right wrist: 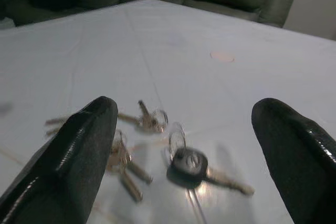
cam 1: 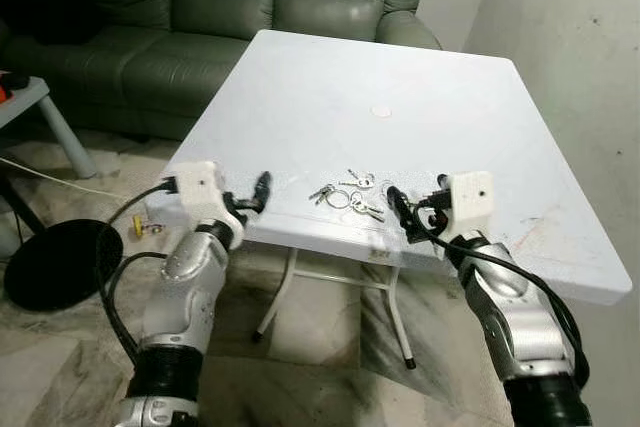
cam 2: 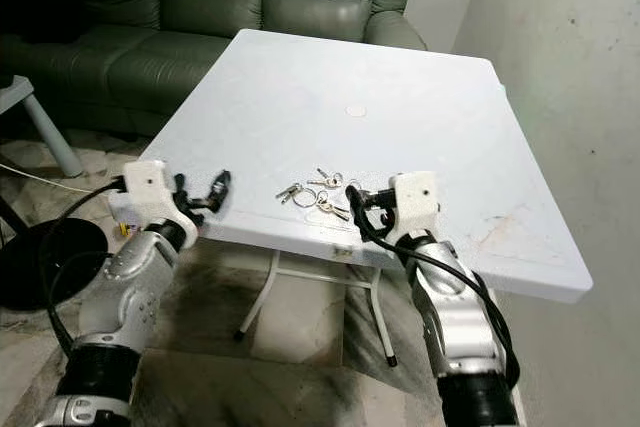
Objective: Hang keys on a hook
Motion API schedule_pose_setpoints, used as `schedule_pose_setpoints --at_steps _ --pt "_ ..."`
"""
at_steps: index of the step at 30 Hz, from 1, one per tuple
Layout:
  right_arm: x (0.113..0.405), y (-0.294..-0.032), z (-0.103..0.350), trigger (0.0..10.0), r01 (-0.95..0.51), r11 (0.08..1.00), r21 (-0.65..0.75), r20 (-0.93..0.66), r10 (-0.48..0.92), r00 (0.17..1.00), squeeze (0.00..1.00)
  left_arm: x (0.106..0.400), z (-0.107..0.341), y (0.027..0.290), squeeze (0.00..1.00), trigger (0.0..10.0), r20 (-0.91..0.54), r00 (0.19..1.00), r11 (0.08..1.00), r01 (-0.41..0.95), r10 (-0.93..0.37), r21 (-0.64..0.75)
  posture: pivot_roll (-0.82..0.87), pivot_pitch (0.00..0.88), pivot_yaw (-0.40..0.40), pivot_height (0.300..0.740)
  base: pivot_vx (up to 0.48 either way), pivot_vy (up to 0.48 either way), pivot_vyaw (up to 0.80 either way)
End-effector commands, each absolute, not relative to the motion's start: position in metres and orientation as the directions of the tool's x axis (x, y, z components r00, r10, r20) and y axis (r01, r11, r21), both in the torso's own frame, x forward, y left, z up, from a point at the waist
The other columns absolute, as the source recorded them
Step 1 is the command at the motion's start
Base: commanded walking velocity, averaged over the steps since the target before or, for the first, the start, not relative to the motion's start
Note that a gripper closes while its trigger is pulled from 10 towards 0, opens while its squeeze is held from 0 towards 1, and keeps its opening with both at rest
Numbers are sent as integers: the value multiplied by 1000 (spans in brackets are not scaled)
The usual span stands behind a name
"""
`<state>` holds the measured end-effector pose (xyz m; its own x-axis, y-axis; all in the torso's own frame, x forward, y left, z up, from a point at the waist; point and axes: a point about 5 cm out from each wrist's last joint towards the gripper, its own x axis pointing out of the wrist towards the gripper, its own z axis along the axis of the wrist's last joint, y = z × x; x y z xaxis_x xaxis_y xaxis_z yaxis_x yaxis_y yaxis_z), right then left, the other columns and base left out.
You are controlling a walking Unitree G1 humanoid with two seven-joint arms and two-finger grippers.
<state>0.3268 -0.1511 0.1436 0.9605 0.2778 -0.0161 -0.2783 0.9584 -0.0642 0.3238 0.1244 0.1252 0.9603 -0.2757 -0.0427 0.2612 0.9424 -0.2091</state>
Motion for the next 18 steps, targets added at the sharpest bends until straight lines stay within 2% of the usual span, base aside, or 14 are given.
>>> schedule_pose_setpoints --at_steps 1,7,12,18 --pt "334 -148 150 10000 -287 954 -90 -6 288 958 0 318 127 116 0 10000 -42 948 938 306 -316 -166 -43 57 -90 724 0 0 0" --pt "359 -136 162 10000 -287 952 -110 -7 288 958 0 305 124 104 0 10000 -58 935 927 335 -349 -169 -24 100 -106 724 0 0 0" --pt "368 -126 163 10000 -314 937 -153 -28 313 949 0 299 127 97 0 10000 -56 930 921 348 -362 -177 -8 118 -119 724 0 0 0" --pt "381 -116 160 10000 -297 951 -82 -88 290 953 0 291 129 92 0 10000 -61 930 919 346 -363 -191 8 132 -132 724 0 0 0"
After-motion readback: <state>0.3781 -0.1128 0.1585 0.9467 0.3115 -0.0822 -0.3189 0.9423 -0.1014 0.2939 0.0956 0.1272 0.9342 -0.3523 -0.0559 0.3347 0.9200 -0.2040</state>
